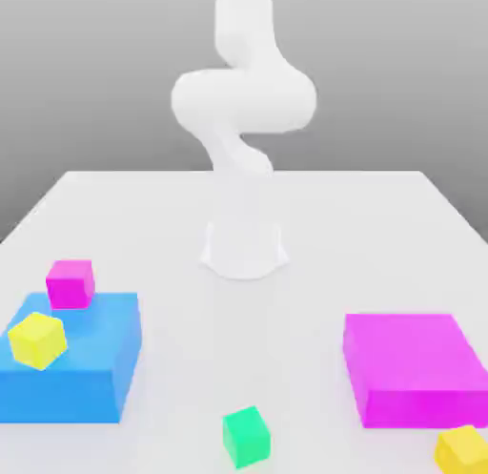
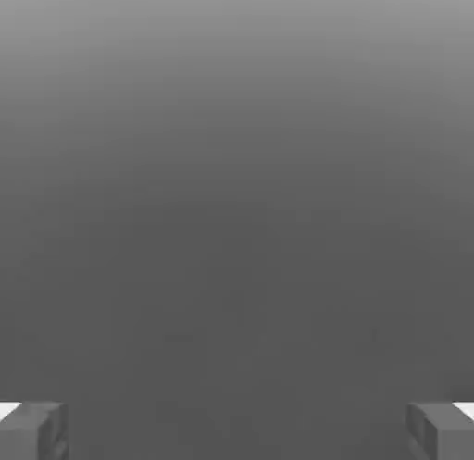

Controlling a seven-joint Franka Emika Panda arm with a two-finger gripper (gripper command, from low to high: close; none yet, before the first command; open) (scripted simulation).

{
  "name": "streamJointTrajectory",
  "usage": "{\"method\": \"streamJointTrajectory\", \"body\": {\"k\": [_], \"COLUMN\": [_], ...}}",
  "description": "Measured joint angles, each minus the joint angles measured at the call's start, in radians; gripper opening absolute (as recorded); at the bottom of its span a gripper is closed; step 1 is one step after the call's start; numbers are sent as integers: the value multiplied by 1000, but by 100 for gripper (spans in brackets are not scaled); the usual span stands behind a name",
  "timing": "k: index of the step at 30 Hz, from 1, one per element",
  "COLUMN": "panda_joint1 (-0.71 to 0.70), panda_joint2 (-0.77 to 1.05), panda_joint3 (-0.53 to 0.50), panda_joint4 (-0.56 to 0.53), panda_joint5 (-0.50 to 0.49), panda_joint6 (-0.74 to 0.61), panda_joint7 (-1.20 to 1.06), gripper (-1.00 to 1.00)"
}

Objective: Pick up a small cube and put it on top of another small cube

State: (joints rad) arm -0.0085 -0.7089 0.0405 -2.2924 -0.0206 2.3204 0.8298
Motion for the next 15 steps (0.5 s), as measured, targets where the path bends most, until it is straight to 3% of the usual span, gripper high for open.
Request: {"method": "streamJointTrajectory", "body": {"k": [15], "panda_joint1": [-14], "panda_joint2": [549], "panda_joint3": [223], "panda_joint4": [46], "panda_joint5": [-172], "panda_joint6": [122], "panda_joint7": [214], "gripper": [0]}}
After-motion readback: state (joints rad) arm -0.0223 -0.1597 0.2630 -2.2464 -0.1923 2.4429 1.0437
